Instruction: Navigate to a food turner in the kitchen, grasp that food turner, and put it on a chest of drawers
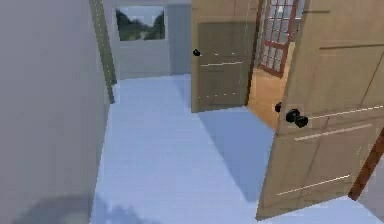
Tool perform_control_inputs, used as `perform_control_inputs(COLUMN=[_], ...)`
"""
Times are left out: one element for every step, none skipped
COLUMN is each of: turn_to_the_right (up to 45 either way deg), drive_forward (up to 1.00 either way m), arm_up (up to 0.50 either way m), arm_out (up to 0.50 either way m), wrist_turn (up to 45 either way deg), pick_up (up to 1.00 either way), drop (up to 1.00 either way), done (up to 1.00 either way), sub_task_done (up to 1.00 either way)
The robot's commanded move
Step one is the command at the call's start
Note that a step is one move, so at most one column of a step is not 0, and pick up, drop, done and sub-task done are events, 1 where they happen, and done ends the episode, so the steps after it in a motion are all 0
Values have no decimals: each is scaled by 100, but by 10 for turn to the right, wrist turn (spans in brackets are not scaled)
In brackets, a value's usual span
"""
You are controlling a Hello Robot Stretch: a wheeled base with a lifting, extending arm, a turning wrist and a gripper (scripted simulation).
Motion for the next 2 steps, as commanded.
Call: perform_control_inputs(turn_to_the_right=[0,60], drive_forward=[100,0], arm_up=[0,0], arm_out=[0,0], wrist_turn=[0,0], pick_up=[0,0], drop=[0,0], done=[0,0], sub_task_done=[0,0])
